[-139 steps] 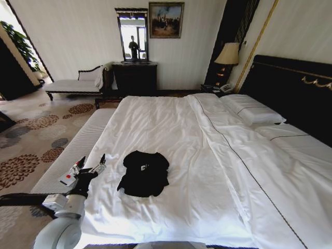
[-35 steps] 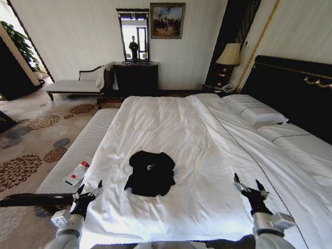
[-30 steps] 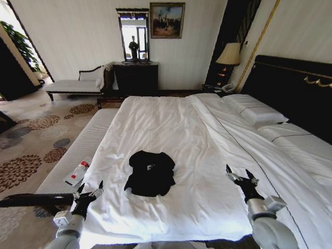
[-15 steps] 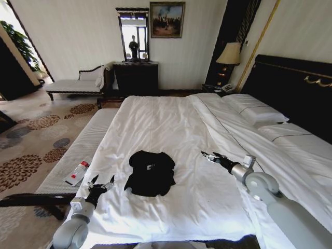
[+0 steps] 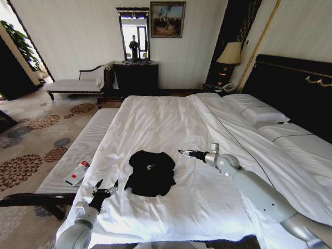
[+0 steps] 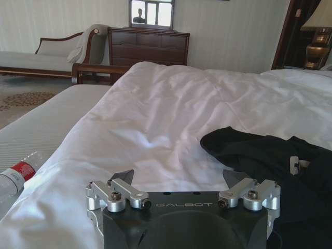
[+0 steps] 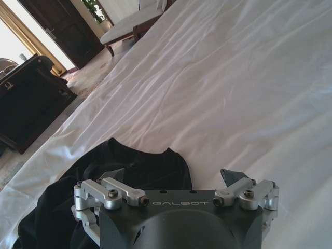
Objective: Fold the clothes on the bed.
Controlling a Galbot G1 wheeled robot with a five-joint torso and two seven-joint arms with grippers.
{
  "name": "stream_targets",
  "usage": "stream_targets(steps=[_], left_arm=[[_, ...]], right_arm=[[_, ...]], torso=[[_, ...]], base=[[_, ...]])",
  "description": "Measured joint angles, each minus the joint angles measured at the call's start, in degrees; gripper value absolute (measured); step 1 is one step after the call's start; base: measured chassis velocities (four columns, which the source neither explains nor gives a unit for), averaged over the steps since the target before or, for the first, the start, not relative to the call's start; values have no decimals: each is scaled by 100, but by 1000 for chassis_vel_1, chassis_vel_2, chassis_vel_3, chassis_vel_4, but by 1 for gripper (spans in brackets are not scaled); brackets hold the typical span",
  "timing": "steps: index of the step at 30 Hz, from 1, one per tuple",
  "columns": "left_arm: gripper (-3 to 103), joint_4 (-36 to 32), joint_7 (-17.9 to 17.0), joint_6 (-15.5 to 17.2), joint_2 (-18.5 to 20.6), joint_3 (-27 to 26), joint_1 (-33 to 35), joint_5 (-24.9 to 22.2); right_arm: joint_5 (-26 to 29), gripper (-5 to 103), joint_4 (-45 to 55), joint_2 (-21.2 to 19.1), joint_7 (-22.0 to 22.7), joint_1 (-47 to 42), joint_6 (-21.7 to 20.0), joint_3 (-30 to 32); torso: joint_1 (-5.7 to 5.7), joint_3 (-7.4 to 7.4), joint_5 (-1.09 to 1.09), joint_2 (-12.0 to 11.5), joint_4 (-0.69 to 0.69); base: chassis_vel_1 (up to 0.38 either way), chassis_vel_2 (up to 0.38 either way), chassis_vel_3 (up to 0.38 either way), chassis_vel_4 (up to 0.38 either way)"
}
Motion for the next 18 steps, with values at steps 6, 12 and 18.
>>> stream_targets(steps=[6, 12, 18], left_arm=[[97, -76, -9, -13, -105, -103, 163, 45], [98, -214, -15, -54, -176, -300, 366, 63], [98, -329, -25, -73, -246, -376, 500, 112]], right_arm=[[27, 100, -1017, 449, -210, 737, -184, -676], [-13, 100, -1754, 728, -470, 1301, -280, -1092], [-217, 100, -2213, 962, -629, 1415, -318, -1111]], torso=[[0, 0, 0, 0, 1], [0, 0, 0, 0, 1], [-1, 0, -1, 1, 1]], base=[[0, 0, 0, 0], [0, 0, 0, 0], [0, 0, 0, 0]])
